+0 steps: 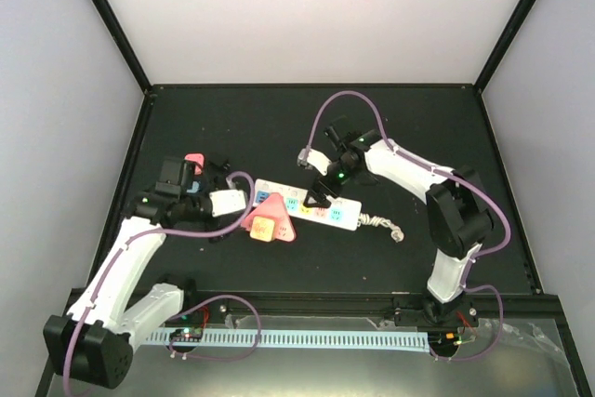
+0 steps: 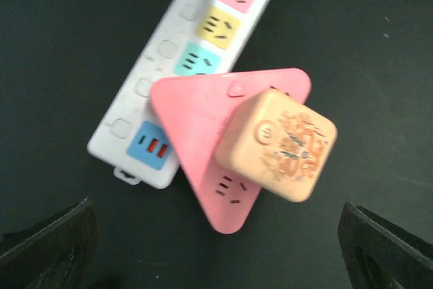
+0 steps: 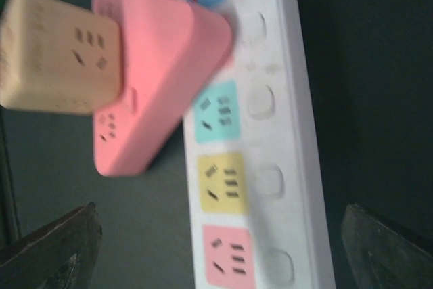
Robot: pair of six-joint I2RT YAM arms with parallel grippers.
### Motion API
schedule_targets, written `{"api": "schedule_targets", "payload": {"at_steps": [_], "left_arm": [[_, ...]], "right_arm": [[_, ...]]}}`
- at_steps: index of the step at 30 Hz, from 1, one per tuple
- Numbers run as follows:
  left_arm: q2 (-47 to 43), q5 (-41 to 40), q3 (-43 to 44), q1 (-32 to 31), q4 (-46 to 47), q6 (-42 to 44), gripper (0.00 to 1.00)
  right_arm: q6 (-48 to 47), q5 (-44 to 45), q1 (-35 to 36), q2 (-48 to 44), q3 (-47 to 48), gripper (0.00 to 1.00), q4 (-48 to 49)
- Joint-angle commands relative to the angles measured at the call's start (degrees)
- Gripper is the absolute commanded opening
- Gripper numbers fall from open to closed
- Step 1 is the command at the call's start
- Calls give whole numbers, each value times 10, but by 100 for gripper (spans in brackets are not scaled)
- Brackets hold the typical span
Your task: Pull the plug off the socket
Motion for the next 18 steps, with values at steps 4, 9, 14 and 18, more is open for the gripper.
{"api": "schedule_targets", "payload": {"at_steps": [4,9,14,18], "left_arm": [[-39,-55,-45,-84,35,41,99],[-45,-72,-58,-132,38,38,96],[-55,-99,-69,-180,54,32,94],[-39,-109,-68,-204,65,20,93]], "right_arm": [[18,-15,46,44,93,100,-39],[15,-55,64,32,110,94,-32],[43,-164,66,12,108,61,-19],[51,-190,78,45,121,43,-30]]}}
